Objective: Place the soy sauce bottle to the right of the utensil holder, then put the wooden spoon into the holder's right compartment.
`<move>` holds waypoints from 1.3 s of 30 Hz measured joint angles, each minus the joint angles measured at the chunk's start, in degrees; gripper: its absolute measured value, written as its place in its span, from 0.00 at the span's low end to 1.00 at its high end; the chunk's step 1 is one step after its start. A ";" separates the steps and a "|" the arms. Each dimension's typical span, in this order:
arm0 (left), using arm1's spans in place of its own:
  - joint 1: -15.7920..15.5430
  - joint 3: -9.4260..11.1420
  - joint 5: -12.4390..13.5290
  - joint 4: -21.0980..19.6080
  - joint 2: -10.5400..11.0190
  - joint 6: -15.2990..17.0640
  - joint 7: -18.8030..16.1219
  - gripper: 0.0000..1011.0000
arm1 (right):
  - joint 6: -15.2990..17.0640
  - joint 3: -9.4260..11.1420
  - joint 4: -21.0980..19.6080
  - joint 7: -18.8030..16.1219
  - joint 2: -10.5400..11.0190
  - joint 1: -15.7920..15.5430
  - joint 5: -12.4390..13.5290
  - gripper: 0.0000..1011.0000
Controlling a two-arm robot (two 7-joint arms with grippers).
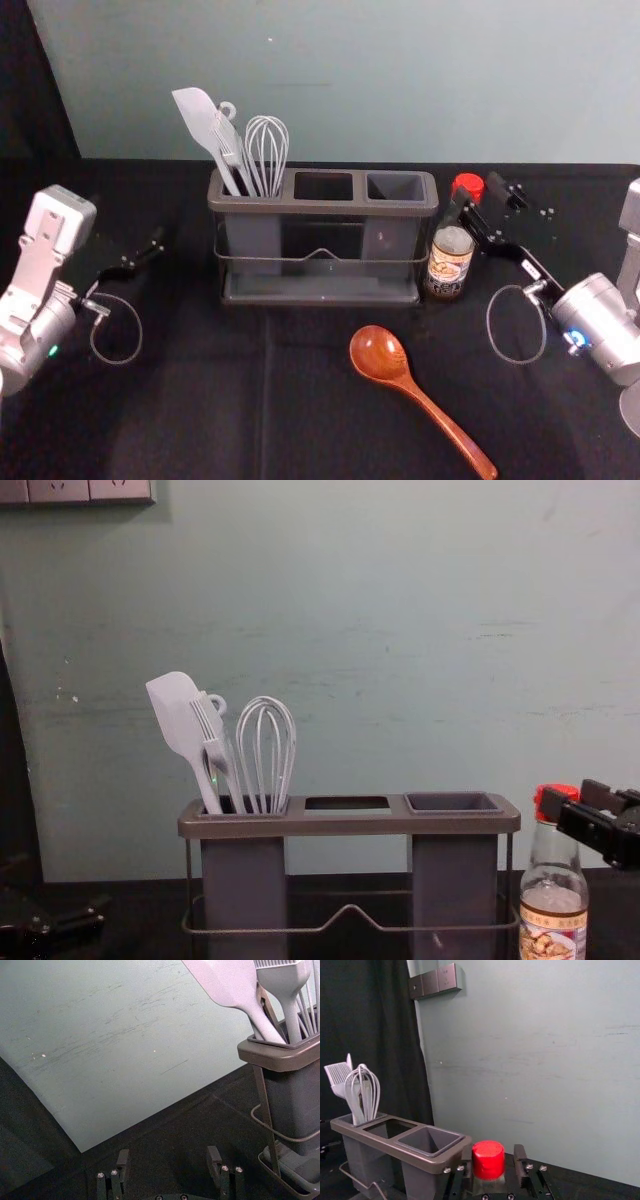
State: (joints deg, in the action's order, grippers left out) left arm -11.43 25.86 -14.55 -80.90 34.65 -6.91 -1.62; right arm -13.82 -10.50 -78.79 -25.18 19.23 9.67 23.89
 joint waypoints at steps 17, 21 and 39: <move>0.00 0.00 0.00 0.00 0.00 0.00 0.00 0.99 | 1.00 2.33 -10.11 1.30 1.77 -4.08 0.79 0.99; 0.00 0.00 0.00 0.00 0.00 0.00 0.00 0.99 | 2.22 2.14 -13.31 1.68 2.12 -5.64 0.74 0.99; 0.00 0.00 0.00 0.00 0.00 0.00 0.00 0.99 | 9.02 -4.27 -20.75 5.02 2.61 -13.97 -3.85 0.99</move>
State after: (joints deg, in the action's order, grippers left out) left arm -11.43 25.86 -14.55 -80.90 34.65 -6.91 -1.62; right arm -4.80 -14.77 -99.55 -20.17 21.84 -4.30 20.04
